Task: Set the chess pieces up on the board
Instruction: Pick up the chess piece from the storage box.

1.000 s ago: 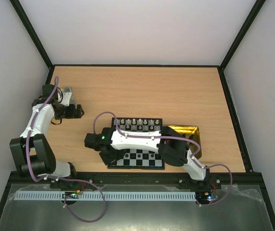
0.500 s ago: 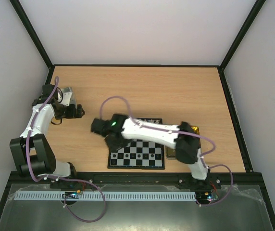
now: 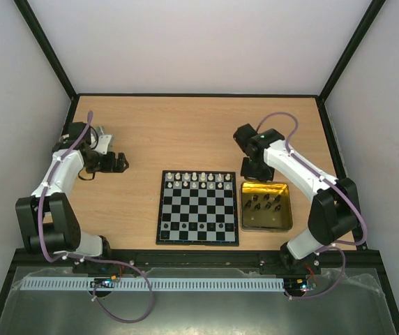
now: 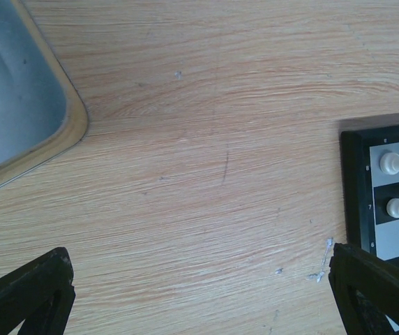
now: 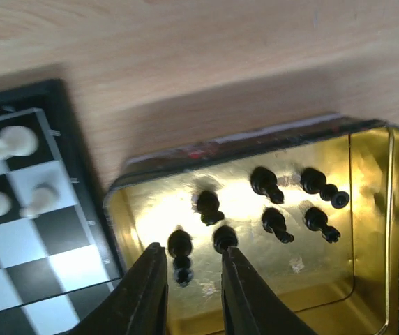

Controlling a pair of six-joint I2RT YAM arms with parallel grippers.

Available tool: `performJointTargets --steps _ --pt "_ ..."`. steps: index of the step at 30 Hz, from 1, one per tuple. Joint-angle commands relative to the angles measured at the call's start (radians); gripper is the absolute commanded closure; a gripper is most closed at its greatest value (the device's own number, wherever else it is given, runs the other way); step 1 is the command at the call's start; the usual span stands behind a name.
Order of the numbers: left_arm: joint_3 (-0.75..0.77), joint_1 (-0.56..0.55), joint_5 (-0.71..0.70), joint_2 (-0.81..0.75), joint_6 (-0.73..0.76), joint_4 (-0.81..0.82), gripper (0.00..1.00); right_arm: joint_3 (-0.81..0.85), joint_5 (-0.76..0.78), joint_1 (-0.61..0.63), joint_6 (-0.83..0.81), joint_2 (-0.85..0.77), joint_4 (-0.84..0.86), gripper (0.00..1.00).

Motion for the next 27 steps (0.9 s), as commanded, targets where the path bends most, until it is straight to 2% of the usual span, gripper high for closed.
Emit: performJointTargets --steps 1,8,27 --pt "0.017 -0.012 0.016 0.021 0.006 -0.022 0.01 -0.125 -0.052 -0.055 -0.013 -0.031 0.104 0.79" --pt "0.018 -0.018 0.020 0.028 0.011 -0.027 0.01 -0.202 -0.116 -0.072 -0.029 0.004 0.186 0.79" --pt "0.020 -0.020 0.036 0.042 0.018 -0.030 0.01 -0.339 -0.091 -0.088 -0.043 0.024 0.266 0.79"
